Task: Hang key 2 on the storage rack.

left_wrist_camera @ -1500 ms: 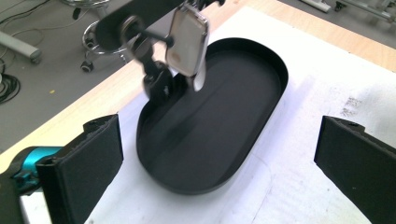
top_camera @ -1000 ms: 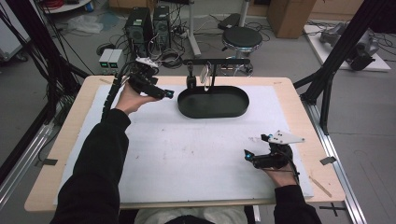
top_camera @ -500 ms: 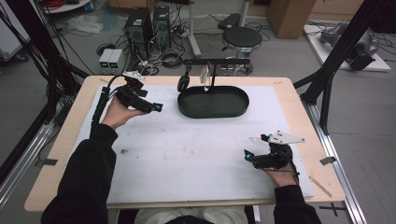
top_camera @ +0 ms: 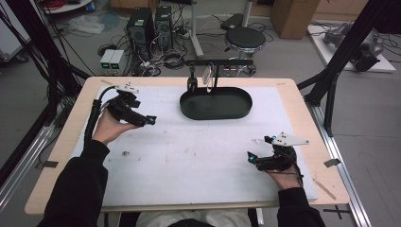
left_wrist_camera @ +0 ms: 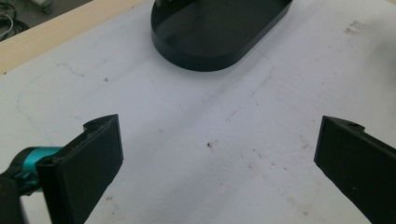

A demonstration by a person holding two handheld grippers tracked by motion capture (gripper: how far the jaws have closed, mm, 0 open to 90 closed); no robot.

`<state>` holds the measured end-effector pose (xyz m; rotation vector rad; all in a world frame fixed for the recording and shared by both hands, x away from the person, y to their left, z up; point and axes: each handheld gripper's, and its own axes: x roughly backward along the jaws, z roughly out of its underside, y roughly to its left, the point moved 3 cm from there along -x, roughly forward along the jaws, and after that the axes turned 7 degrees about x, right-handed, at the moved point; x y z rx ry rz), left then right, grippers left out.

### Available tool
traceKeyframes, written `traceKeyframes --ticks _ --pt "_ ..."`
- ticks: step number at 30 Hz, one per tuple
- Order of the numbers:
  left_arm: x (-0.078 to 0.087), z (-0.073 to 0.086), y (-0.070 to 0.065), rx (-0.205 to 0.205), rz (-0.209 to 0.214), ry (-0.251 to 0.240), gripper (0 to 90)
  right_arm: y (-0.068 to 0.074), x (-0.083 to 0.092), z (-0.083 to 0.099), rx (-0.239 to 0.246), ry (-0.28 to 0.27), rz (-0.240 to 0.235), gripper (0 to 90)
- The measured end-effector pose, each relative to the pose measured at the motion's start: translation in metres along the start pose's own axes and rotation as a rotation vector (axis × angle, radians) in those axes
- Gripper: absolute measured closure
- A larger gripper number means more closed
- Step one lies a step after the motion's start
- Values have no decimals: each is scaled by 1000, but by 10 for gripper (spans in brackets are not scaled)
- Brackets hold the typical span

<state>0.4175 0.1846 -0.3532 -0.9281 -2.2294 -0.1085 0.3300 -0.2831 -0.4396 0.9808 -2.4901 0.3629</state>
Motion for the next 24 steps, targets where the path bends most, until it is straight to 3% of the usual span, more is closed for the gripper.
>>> traceKeyframes --ticks 10,24 --pt "18 32 2 33 -23 -27 17 0 0 0 1 -2 1 36" --pt "43 76 -7 1 -81 -76 17 1 2 0 -2 -6 5 36"
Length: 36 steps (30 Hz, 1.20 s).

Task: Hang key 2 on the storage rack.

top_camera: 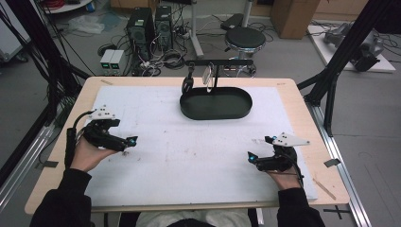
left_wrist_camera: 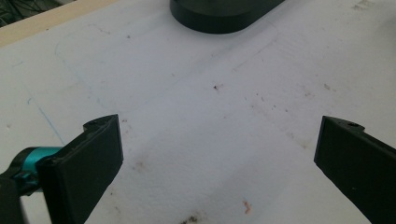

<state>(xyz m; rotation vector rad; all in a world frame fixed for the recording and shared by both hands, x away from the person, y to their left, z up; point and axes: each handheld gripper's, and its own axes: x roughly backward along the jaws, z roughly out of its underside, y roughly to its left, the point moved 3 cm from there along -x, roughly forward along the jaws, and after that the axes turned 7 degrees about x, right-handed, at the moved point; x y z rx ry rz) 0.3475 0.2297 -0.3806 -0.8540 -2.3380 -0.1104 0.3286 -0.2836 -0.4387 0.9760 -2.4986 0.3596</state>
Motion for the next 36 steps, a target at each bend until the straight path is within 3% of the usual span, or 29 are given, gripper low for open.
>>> traceKeyframes --ticks 3,12,19,31,36 --pt "2 9 -1 -5 -3 7 17 0 0 0 0 2 0 37" --pt "15 31 3 18 0 -40 17 0 -1 1 -3 8 -1 37" --pt "17 46 2 5 -1 -68 17 1 -1 1 -1 8 -4 37" --pt "22 74 14 87 -39 -93 17 1 -1 1 -3 9 -9 37" --pt "19 76 10 58 -46 -80 17 2 -1 2 -2 14 -12 37"
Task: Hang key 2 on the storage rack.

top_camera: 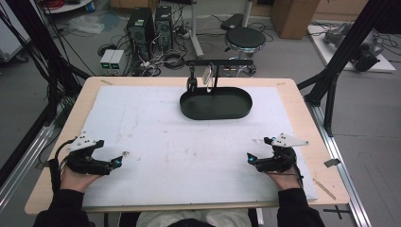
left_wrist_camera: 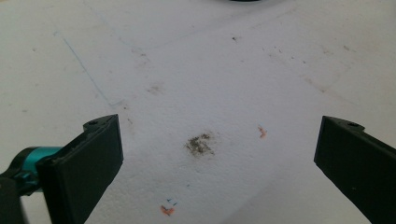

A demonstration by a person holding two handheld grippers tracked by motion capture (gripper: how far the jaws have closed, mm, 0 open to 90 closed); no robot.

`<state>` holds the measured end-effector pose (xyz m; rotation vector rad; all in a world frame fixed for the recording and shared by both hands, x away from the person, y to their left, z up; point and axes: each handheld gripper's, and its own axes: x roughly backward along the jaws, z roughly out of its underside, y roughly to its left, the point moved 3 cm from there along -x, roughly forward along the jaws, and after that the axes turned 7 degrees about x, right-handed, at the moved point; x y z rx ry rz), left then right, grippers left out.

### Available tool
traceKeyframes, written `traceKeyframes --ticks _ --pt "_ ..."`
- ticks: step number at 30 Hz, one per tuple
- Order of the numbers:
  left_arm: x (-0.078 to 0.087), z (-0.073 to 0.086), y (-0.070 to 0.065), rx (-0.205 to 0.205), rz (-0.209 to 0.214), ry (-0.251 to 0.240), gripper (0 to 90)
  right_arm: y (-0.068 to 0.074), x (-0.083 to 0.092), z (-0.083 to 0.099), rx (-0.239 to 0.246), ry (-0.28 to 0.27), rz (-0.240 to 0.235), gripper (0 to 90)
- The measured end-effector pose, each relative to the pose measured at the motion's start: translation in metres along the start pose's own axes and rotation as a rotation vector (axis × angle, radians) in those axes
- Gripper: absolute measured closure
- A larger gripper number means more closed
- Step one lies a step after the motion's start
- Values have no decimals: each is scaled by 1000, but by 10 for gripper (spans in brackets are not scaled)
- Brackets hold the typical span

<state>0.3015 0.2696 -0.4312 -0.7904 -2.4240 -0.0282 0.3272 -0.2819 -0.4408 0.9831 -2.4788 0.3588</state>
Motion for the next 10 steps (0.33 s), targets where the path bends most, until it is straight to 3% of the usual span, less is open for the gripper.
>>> traceKeyframes --ticks 10 --pt "-8 9 -3 -34 3 24 17 -1 -3 5 -9 34 2 33"
